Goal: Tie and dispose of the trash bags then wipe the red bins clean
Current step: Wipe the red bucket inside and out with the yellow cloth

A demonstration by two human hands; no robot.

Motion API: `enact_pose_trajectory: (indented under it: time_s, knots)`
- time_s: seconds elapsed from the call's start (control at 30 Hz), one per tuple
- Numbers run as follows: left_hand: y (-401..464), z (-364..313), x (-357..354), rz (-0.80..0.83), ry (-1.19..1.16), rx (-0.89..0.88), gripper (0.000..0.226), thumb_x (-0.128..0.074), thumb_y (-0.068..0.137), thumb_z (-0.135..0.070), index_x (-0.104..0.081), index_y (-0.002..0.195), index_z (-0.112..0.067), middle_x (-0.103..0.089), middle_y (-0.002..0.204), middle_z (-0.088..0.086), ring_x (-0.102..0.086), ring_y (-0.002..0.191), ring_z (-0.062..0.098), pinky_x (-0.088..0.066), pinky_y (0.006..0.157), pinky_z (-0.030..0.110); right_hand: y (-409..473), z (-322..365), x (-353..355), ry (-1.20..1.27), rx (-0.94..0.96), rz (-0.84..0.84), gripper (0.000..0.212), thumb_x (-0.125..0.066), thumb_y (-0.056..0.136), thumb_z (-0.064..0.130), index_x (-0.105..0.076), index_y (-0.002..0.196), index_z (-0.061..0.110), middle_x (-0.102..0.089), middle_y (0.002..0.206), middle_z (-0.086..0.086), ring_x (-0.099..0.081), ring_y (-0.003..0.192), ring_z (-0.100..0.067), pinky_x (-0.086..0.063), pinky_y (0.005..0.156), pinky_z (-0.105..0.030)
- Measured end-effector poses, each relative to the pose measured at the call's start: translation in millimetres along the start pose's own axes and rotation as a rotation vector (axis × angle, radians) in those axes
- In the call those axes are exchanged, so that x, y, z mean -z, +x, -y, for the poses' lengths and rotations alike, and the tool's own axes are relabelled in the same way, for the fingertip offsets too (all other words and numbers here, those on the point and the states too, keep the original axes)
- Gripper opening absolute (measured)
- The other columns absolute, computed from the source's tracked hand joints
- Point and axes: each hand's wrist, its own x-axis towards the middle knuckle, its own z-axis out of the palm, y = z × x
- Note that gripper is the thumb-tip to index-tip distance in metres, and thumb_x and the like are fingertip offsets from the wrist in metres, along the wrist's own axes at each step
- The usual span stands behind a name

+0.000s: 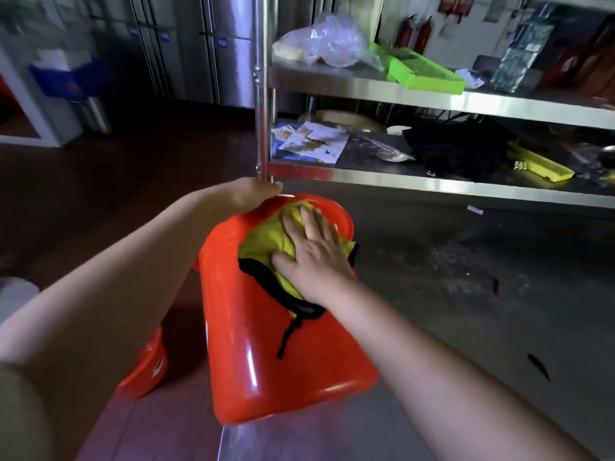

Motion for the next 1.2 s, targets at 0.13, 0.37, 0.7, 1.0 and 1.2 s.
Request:
enact_pose_trajectory:
  time_s: [0.13, 0.37, 0.7, 1.0, 1.2]
  knots:
    - [-12.9, 3.7, 5.1, -0.039, 0.095, -0.022, 0.046, -0.051, 0.091, -0.049, -0.064, 0.118, -0.014, -0.059, 0.105, 0.003, -0.054, 0.094, 0.016, -0.035, 0.082, 0.021, -39.5, -4.3, -6.2, 0.051, 0.125, 0.001, 0.07, -0.031, 0.088, 0.059, -0.005, 0.149, 0.039, 0.013, 0.159, 0.002, 0.019, 0.144, -0.02, 0.008, 0.116, -0.042]
    - [-38.6, 2.8, 17.1, -0.035, 0.022, 0.028, 0.035, -0.052, 0.091, -0.049, -0.069, 0.093, -0.018, -0.067, 0.078, -0.005, -0.06, 0.061, 0.007, -0.042, 0.057, 0.017, -142.8, -21.8, -15.8, 0.172, 0.174, 0.068, 0.072, -0.026, 0.087, 0.06, 0.004, 0.148, 0.04, 0.022, 0.157, 0.008, 0.029, 0.14, -0.011, 0.013, 0.115, -0.035]
    - [-40.0, 26.6, 16.9, -0.011, -0.279, -0.057, 0.012, -0.057, 0.091, -0.026, -0.069, 0.093, -0.023, -0.068, 0.08, -0.014, -0.064, 0.064, -0.006, -0.048, 0.059, 0.008, -42.6, 20.1, 1.1, 0.06, -0.171, -0.064, 0.081, -0.036, 0.087, 0.06, -0.001, 0.151, 0.025, 0.009, 0.159, -0.01, 0.008, 0.145, -0.03, 0.002, 0.118, -0.047]
    - [-25.9, 72.1, 15.9, 0.044, -0.458, -0.044, 0.022, -0.055, 0.092, -0.04, -0.069, 0.087, -0.024, -0.069, 0.088, -0.011, -0.066, 0.08, -0.003, -0.05, 0.074, 0.014, 25.9, 47.6, -4.1, -0.26, -0.236, -0.124, 0.104, -0.036, 0.073, 0.081, -0.001, 0.15, 0.021, 0.004, 0.158, -0.017, 0.006, 0.144, -0.039, -0.004, 0.111, -0.061]
    - [-23.5, 37.2, 7.3, 0.02, 0.124, -0.332, 0.027, -0.043, 0.096, -0.041, -0.062, 0.085, -0.025, -0.06, 0.081, -0.007, -0.057, 0.085, 0.015, -0.042, 0.072, 0.027, -29.0, 53.4, -9.6, -0.309, -0.205, -0.145, 0.099, -0.043, 0.074, 0.07, -0.007, 0.151, 0.021, -0.001, 0.159, -0.015, 0.003, 0.145, -0.036, -0.008, 0.113, -0.058]
